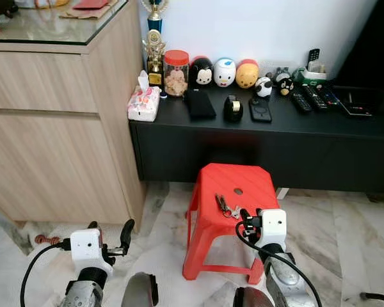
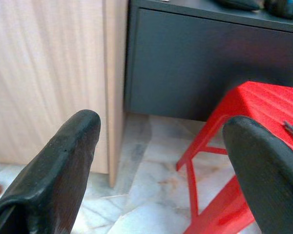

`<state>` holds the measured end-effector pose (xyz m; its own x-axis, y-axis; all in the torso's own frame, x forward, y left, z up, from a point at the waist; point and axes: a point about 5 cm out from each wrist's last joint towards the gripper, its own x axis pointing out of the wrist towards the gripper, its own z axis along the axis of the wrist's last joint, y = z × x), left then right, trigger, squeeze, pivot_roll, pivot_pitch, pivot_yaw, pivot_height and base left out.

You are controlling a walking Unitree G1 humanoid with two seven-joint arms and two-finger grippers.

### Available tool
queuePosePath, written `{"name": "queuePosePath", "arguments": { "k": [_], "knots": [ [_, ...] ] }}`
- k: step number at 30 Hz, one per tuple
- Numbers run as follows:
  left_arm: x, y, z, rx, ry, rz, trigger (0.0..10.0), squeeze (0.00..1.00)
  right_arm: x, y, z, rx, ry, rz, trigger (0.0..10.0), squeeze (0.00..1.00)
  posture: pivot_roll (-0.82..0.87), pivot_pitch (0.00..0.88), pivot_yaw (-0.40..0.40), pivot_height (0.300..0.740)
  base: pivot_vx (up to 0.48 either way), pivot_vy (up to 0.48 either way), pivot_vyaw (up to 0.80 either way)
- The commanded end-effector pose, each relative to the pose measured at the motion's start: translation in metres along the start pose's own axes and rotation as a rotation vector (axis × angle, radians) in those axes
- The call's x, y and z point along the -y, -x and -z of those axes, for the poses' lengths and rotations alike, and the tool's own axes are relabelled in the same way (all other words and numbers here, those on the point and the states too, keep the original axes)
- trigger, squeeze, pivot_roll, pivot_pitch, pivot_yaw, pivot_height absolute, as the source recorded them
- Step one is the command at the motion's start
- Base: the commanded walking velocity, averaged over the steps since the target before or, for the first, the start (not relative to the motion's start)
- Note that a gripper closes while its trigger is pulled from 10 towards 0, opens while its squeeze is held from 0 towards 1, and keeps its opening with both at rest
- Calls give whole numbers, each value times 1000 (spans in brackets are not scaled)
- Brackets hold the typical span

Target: Hang keys on a hook

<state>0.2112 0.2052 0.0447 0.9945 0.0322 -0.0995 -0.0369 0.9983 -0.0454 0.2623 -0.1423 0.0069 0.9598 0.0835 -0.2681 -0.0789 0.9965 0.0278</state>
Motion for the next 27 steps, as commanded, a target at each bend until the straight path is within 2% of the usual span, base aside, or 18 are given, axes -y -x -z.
{"name": "queuePosePath", "arguments": {
  "k": [1, 14, 18, 27],
  "knots": [
    [3, -1, 3, -12, 11, 11, 10000, 0, 3, 1, 3, -17, -2, 8, 10000, 0, 52, 26, -82, 616, 0, 0, 0],
    [4, -1, 4, -8, 14, 20, 10000, 0, 1, 0, 1, -6, 13, -9, 10000, 0, 53, 27, -81, 616, 251, 0, 0],
    [4, -1, 4, -7, 14, 21, 10000, 0, 1, 0, 1, -5, 11, -11, 10000, 0, 55, 28, -81, 616, 279, 0, 491],
    [5, 0, 3, -6, 12, 24, 10000, 0, 0, 1, 2, -12, 1, -13, 10000, 0, 54, 29, -80, 616, 283, 0, 0]
  ]
}}
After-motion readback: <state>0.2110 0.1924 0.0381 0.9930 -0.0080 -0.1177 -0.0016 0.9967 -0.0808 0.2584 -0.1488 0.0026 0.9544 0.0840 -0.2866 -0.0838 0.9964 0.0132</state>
